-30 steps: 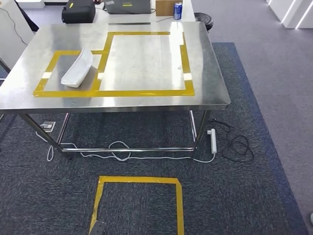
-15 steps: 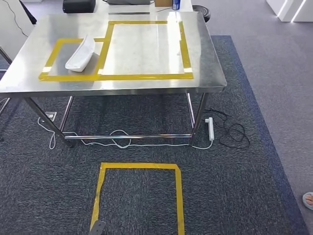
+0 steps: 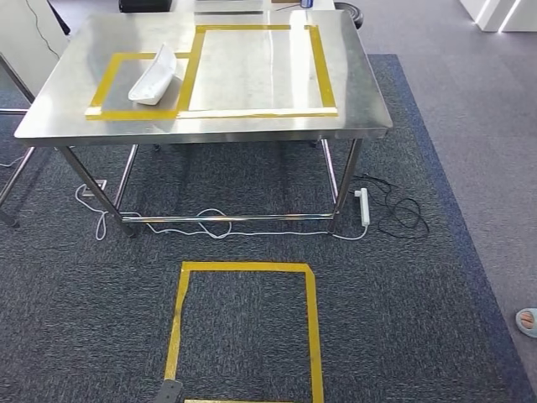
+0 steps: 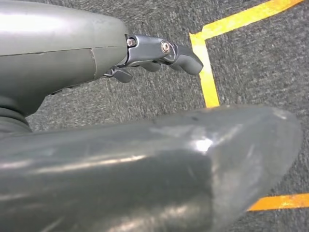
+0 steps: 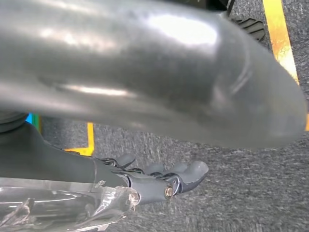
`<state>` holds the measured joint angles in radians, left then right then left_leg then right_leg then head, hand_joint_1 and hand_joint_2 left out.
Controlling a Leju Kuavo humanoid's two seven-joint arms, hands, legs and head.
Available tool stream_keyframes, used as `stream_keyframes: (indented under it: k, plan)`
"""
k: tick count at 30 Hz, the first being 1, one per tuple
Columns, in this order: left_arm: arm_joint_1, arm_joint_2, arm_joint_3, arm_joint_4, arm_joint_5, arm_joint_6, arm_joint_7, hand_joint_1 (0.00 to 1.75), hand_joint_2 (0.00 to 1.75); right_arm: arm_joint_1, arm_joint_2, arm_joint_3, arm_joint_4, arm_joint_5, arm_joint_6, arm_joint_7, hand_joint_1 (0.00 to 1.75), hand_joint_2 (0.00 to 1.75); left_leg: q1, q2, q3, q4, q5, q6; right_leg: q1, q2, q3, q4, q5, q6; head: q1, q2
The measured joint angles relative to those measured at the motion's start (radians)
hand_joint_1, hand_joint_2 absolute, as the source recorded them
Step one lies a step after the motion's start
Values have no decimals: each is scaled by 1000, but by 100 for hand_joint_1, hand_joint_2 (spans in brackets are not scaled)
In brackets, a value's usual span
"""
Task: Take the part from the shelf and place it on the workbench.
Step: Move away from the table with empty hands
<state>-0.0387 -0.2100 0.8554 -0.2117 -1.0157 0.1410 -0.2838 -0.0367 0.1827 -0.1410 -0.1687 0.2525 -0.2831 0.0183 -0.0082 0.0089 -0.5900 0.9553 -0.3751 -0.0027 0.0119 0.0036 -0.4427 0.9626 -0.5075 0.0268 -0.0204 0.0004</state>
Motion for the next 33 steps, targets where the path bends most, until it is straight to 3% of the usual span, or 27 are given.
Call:
stream_keyframes:
  k: [2, 3, 5, 7, 8, 9, 10, 12, 13, 15, 18, 20, 23, 24, 25, 26, 28, 29, 30, 32, 33]
  plan:
    - [0, 0, 0, 0, 0, -1, 0, 0, 0, 2, 0, 0, 0, 0, -1, -1, 0, 0, 4, 0, -7, -4, 14, -11, 2, 1, -6, -15, 15, -7, 2, 0]
    - [0, 0, 0, 0, -1, -2, 0, 0, 0, 2, 0, 0, 0, 0, -1, -2, 0, 0, 6, -1, -14, 4, 0, -17, 1, 0, -13, -20, 25, -14, 2, 0]
    - [2, 0, 0, 0, -3, -3, 0, 0, 0, 1, 0, 0, 0, 0, 0, -4, 0, 0, 8, -5, -40, 72, -78, -28, -3, -2, -32, -23, 46, -26, 0, 0]
    - [2, 1, 0, 0, -6, -4, 0, 0, 0, 1, 0, 0, 0, 0, 1, -5, 0, 0, 10, -6, -77, 207, -171, -36, -4, -3, -59, -20, 65, -28, -2, 0]
    - [2, 1, 0, 0, -7, -4, 0, 0, 0, 2, 0, 0, 0, 0, 1, -6, 0, 0, 12, -6, -87, 263, -189, -40, -5, -4, -74, -16, 74, -26, -2, 0]
    - [2, 2, 0, 0, -8, -4, 0, 0, 0, 2, 0, 0, 0, 0, 1, -6, 0, 0, 13, -6, -85, 292, -183, -43, -7, -5, -90, -11, 82, -22, -1, 0]
    - [2, 2, 0, 0, -9, -4, 0, 0, 0, 2, 0, 0, 0, 0, 1, -6, 0, 0, 15, -6, -65, 287, -158, -46, -10, -5, -105, -5, 88, -19, -1, 0]
    - [1, 2, 0, 0, -9, -5, 0, 0, 0, 2, 0, 0, 0, 0, 2, -6, 0, 0, 23, -6, 19, 183, -106, -60, -16, -5, -135, 13, 96, -7, -2, 0]
    - [0, 1, 0, 0, -9, -6, -1, 0, 0, 1, 0, -1, 0, 0, 5, -6, 0, 0, 25, -10, 66, 116, -103, -63, -19, -2, -148, 23, 98, -1, -4, 0]
    - [-1, 0, 0, 0, -10, -9, -3, 0, 0, 1, 0, -1, 0, 0, 13, -6, 0, 0, 27, -17, 118, 29, -128, -55, -16, 4, -166, 39, 107, 13, -4, 0]
    - [1, -2, 0, 1, -14, -10, -4, 0, 0, 4, 0, -2, 0, 0, 25, -6, 0, 0, 25, -8, 113, 21, -133, -21, -17, 10, -180, 51, 112, 25, -1, 0]
    - [1, -2, 0, 1, -16, -10, -4, 0, 0, 6, 0, -3, 0, 0, 29, -6, 0, 0, 24, 4, 102, 22, -123, -2, -20, 7, -208, 117, 63, 33, 4, 0]
    - [1, -1, 0, 1, -15, -14, -3, 0, 0, 7, 0, -4, 0, 0, 31, -6, 0, 0, 15, 26, 82, 22, -107, 13, -19, 4, -275, 314, -46, 37, 9, 0]
    - [2, -1, 0, 1, -14, -16, -1, 0, 0, 7, 0, -5, 0, 0, 31, -6, 0, 0, 12, 35, 77, 23, -103, 15, -19, 4, -274, 339, -56, 35, 9, 0]
    - [2, -1, 0, 1, -12, -19, 3, 0, 0, 8, 0, -5, 0, 0, 31, -6, 0, 0, 9, 44, 73, 23, -99, 15, -17, 1, -251, 321, -46, 30, 9, 0]
    - [2, -1, 1, 1, -11, -21, 8, 0, 0, 9, 0, -6, 0, 0, 31, -6, 0, 0, 7, 53, 71, 23, -97, 14, -15, -6, -208, 262, -23, 24, 9, 0]
    - [2, -1, 1, 1, -10, -23, 14, 0, 0, 6, 0, -6, 0, 0, 31, -6, 0, 0, 3, 71, 70, 24, -93, 11, -4, -49, -112, 111, 17, 11, 9, 0]
    - [2, -1, 1, 1, -10, -24, 16, 0, 0, 4, 0, -7, 0, 0, 31, -6, 0, 0, 1, 81, 69, 25, -92, 7, 1, -67, -83, 60, 27, 5, 9, 0]
    - [2, 0, 1, 1, -10, -24, 18, 0, 0, 2, 0, -7, 0, 0, 32, -6, 0, 0, -1, 90, 69, 26, -90, 4, 6, -76, -74, 37, 28, 0, 8, 0]
    - [1, 0, 1, 1, -10, -22, 25, 0, 0, 4, 0, -7, 0, 0, 32, -5, 0, 0, -2, 111, 68, 25, -86, -6, 8, -56, -83, 33, 35, -10, 8, 0]
    - [0, 0, 1, 1, -10, -21, 28, 0, 0, 5, 0, -8, 0, 0, 32, -5, 0, 0, 0, 107, 66, 28, -91, -12, 6, -45, -87, 31, 40, -16, 8, 0]
